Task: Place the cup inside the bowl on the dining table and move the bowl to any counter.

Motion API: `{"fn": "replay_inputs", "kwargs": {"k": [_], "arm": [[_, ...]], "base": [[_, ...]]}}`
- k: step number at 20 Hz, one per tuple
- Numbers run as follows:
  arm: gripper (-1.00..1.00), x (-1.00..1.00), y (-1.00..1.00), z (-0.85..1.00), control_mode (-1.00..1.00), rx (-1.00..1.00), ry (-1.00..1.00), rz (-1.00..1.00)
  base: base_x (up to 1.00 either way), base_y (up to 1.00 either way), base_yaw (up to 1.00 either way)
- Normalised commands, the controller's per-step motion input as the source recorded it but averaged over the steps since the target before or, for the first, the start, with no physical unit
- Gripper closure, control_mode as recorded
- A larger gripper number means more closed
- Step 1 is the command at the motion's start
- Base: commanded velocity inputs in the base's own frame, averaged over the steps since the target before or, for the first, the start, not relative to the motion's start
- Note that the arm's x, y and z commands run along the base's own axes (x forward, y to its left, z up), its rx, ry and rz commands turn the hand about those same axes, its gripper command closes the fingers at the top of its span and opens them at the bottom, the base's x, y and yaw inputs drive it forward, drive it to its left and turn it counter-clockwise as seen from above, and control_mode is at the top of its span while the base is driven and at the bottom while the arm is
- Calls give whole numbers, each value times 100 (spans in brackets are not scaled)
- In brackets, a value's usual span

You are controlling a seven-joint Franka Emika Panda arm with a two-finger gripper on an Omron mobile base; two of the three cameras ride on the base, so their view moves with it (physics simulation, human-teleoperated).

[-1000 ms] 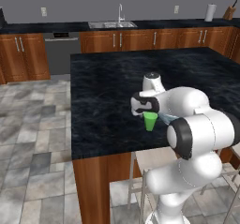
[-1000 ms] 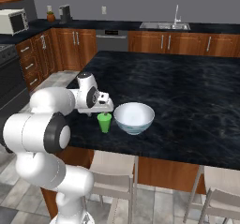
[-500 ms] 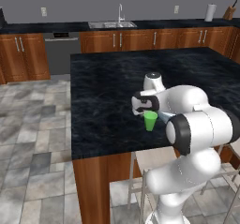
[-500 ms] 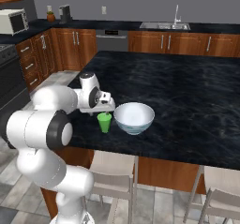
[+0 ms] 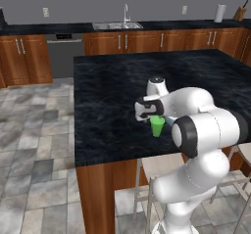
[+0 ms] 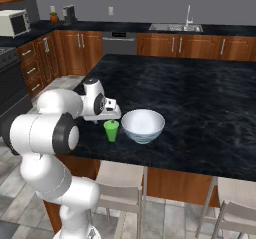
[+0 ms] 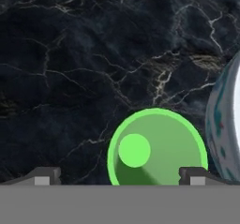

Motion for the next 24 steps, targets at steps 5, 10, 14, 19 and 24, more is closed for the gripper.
{"fn": "replay_inputs", "kwargs": {"k": [5,10,14,19,24], "arm": [[-100,4,6,-20,-100,0,0,0],[-100,8,0,-15,-100,0,0,0],[-100,12,0,-14,-100,0,0,0],[-100,8,0,-15,-100,0,0,0],[-100,3,0,-15,-100,0,0,0]], "base": [[0,0,0],[0,0,0],[0,0,0],[0,0,0],[0,0,0]]}}
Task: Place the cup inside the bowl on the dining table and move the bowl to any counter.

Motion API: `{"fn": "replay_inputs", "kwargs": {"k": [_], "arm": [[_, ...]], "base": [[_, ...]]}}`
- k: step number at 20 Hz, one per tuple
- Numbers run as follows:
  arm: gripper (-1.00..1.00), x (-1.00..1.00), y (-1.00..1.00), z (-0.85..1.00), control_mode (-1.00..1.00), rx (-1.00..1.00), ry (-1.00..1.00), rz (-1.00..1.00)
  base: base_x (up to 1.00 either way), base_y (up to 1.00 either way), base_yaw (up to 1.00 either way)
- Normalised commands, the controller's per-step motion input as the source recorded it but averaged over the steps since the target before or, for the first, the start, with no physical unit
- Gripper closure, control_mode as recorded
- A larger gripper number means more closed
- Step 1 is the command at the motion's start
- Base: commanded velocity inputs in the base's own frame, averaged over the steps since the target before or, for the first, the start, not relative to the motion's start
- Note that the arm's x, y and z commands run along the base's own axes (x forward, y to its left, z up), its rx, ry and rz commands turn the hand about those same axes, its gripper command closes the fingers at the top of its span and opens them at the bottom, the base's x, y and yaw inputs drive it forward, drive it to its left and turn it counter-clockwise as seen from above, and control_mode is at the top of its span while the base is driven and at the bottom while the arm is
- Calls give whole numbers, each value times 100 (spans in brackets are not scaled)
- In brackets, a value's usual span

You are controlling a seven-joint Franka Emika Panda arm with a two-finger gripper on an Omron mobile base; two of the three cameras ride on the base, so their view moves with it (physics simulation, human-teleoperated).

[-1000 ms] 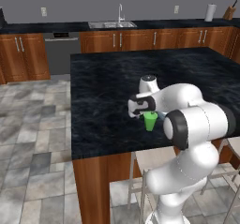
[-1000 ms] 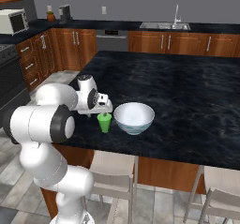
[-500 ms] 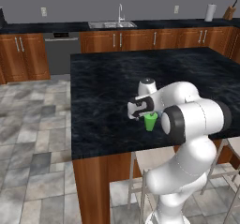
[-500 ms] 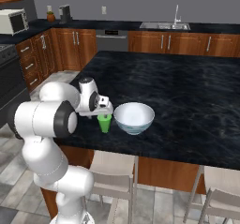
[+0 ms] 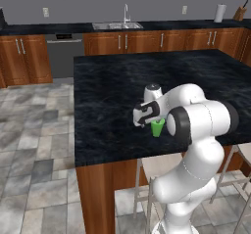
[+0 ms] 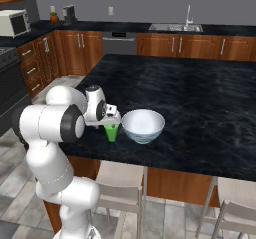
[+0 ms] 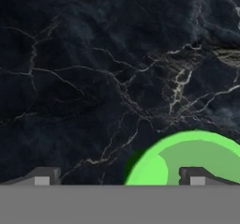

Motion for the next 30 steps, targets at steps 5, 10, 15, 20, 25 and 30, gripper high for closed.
{"fn": "replay_inputs", "kwargs": {"k": [5,10,15,20,25,30], "arm": [[-100,0,0,-7,-100,0,0,0],[-100,0,0,0,-100,0,0,0],[100,0,0,0,-100,0,0,0],[100,0,0,0,-100,0,0,0],[100,0,0,0,-100,0,-2,0],[100,-15,0,23,-100,0,-7,3]], "base": [[0,0,0],[0,0,0],[0,0,0],[0,0,0],[0,0,0],[0,0,0]]}}
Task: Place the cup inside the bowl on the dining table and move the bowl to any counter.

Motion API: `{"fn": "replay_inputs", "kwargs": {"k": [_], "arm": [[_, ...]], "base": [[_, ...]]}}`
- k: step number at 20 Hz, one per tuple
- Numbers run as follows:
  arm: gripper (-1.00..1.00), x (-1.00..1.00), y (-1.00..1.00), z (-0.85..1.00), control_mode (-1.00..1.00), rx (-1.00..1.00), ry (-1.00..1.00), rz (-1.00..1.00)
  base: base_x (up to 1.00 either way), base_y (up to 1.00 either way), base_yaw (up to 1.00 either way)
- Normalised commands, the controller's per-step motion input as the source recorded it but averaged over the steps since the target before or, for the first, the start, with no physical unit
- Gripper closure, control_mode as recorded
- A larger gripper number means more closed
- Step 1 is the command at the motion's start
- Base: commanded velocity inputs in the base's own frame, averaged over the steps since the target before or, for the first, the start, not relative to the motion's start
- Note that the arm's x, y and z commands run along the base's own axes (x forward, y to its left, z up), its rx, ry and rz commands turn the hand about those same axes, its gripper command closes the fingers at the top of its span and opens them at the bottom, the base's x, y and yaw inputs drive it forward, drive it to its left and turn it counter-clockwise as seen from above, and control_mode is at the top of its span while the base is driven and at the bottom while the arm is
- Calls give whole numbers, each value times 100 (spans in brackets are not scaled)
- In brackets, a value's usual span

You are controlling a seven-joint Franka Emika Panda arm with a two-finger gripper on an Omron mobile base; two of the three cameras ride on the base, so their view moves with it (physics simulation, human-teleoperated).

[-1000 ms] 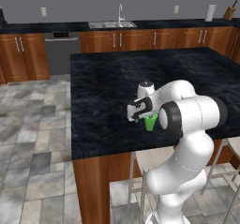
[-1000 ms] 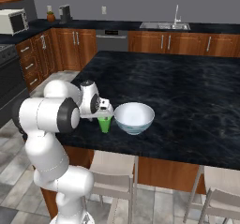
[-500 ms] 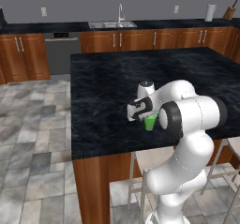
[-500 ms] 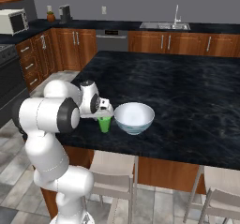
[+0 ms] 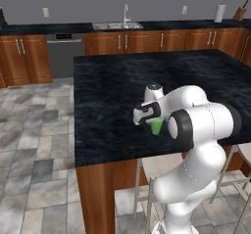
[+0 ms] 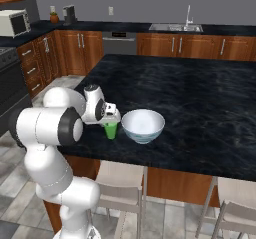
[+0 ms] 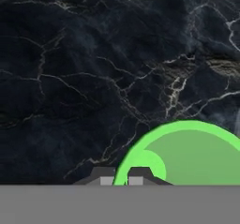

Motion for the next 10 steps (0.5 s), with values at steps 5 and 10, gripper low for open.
{"fn": "replay_inputs", "kwargs": {"k": [5,10], "arm": [[100,-28,0,54,-100,0,-1,3],[100,-15,0,58,-100,0,0,0]], "base": [[0,0,0],[0,0,0]]}}
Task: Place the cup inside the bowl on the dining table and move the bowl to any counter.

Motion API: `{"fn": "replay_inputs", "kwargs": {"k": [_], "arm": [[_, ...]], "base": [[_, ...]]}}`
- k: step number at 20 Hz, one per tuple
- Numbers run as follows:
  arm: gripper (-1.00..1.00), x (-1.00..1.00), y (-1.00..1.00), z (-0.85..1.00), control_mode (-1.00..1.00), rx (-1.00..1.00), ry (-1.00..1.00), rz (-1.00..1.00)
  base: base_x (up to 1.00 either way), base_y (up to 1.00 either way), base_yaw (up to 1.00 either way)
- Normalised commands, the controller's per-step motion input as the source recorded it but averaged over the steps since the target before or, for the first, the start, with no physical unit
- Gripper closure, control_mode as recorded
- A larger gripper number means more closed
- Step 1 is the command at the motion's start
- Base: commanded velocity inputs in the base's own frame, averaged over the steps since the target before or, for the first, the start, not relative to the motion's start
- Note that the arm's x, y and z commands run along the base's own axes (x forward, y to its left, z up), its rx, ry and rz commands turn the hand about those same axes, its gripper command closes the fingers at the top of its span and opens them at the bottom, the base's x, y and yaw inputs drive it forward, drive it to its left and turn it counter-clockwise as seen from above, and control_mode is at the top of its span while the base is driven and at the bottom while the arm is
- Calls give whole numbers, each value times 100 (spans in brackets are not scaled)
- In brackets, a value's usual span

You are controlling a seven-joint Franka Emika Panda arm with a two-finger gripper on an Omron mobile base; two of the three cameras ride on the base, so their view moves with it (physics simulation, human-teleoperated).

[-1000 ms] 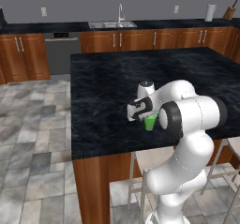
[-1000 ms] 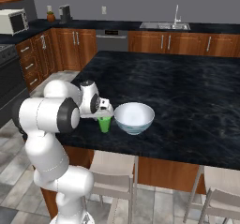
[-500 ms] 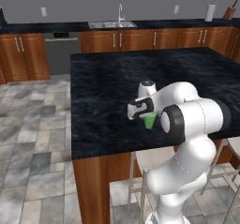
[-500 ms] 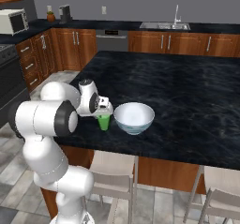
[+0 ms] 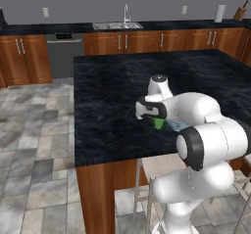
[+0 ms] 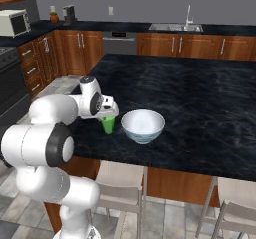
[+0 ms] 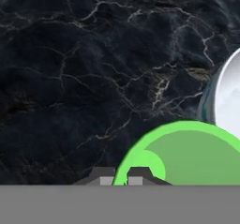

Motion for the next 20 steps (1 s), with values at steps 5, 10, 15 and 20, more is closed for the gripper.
{"fn": "replay_inputs", "kwargs": {"k": [5,10,15,20], "arm": [[100,0,-1,50,-100,0,0,0],[100,2,-4,47,-100,0,0,0],[100,1,-36,22,-100,0,1,0],[100,0,-44,17,-100,0,6,0]], "base": [[0,0,0],[0,0,0],[0,0,0],[0,0,0]]}}
